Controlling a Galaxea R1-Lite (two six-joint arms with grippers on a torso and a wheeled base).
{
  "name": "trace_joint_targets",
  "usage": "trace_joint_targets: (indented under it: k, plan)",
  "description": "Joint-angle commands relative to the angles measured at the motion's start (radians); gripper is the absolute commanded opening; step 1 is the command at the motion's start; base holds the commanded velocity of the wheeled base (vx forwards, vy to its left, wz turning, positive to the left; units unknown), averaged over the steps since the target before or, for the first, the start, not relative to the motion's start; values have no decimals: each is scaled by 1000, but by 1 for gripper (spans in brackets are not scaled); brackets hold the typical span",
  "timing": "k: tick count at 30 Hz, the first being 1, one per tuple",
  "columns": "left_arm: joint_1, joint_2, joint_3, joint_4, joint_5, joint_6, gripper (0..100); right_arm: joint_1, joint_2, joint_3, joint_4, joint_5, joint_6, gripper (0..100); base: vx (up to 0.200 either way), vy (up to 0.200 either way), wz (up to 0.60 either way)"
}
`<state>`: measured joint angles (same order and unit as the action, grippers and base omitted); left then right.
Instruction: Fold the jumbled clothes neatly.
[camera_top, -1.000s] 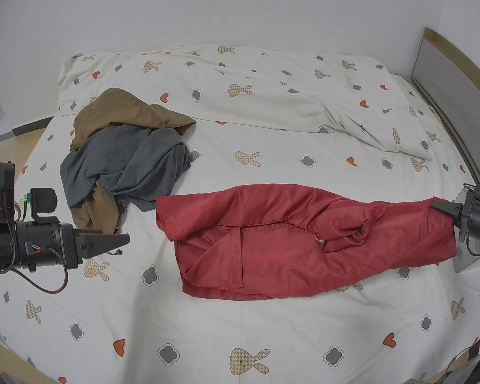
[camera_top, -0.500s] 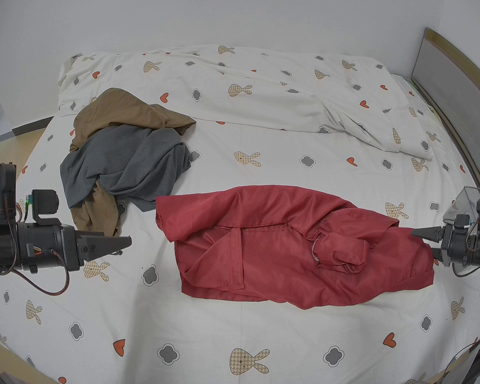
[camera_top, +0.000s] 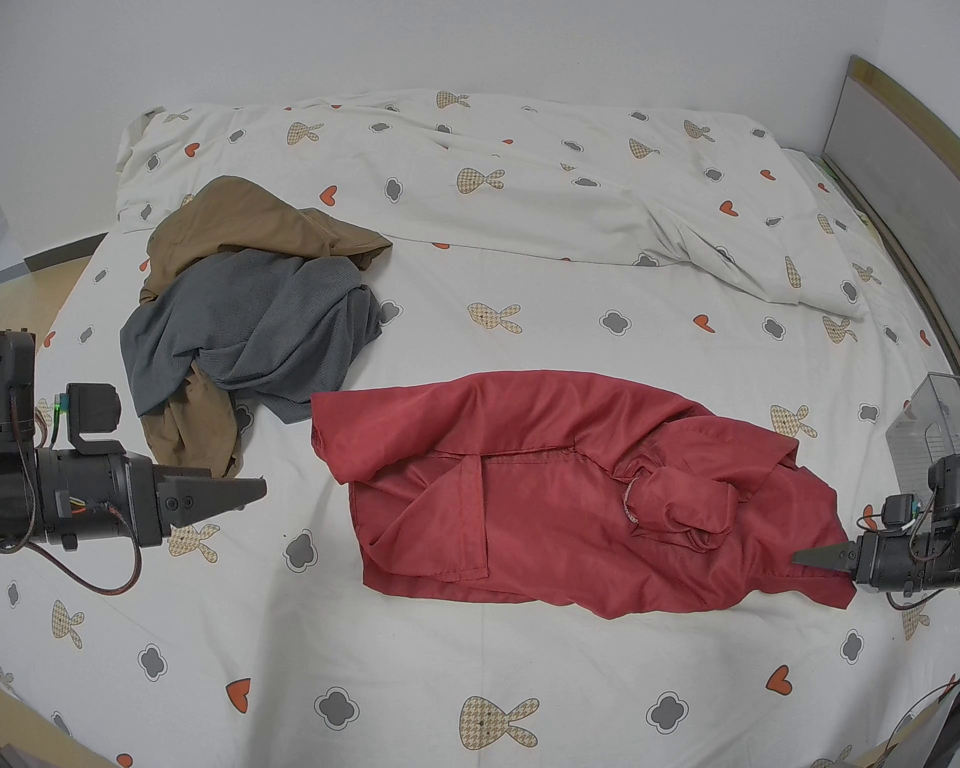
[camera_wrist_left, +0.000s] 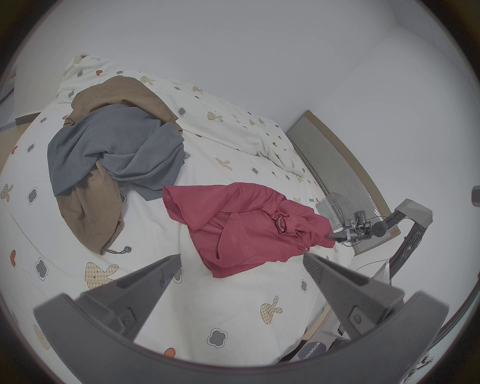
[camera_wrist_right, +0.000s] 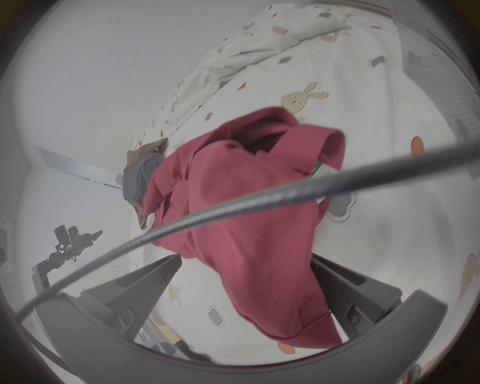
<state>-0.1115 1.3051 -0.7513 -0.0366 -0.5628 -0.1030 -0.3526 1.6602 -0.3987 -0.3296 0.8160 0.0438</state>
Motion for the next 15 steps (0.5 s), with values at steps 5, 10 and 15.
trace_joint_targets:
  k: [5, 10, 15]
  plan:
    - [0, 6, 0, 0, 0, 0, 100, 218, -63, 51, 6, -6, 51, 100, 0, 0, 0]
    - [0, 5, 0, 0, 0, 0, 100, 256, -36, 29, 3, -32, 70, 100, 0, 0, 0]
    - [0, 3, 0, 0, 0, 0, 100, 256, 1, 21, -3, -95, 68, 100, 0, 0, 0]
